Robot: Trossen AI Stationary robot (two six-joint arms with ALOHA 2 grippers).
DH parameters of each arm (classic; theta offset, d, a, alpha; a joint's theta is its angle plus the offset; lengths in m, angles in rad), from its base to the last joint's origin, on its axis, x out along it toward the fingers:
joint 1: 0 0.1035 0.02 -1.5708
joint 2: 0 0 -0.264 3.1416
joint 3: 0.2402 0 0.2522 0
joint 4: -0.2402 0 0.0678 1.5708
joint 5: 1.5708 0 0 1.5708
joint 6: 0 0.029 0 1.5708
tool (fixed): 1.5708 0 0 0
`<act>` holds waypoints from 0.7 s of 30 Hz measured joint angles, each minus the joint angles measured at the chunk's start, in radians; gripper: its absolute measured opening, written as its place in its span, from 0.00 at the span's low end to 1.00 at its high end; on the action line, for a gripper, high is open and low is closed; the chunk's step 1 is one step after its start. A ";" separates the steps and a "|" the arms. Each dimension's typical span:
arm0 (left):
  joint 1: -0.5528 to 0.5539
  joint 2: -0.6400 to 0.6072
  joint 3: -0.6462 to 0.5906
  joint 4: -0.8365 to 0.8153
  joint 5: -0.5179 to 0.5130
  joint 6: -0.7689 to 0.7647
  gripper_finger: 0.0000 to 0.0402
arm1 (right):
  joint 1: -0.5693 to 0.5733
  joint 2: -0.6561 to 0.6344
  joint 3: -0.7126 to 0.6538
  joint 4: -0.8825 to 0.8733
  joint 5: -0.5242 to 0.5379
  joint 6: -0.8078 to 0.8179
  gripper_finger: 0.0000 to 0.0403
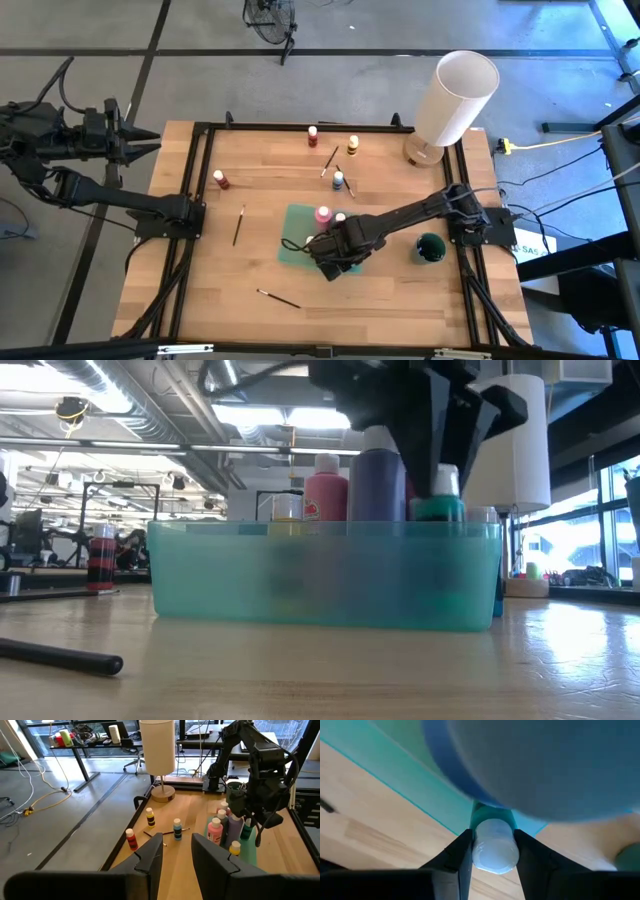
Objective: Pick & Place Paint Supplies
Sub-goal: Put the green paint bottle into the light green bin
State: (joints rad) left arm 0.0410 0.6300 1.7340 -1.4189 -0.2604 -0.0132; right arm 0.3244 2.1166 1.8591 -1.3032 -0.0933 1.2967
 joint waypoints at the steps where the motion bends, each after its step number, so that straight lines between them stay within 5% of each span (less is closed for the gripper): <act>1: 0.000 0.000 0.000 0.000 0.000 0.000 0.24 | 0.000 0.000 -0.006 0.010 0.000 0.004 0.30; 21: 0.000 0.000 0.000 0.000 0.000 0.000 0.24 | 0.000 0.000 -0.039 0.061 0.003 -0.003 0.31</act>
State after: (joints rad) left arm 0.0410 0.6300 1.7340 -1.4189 -0.2604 -0.0127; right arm 0.3241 2.1166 1.8197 -1.2423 -0.0898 1.2940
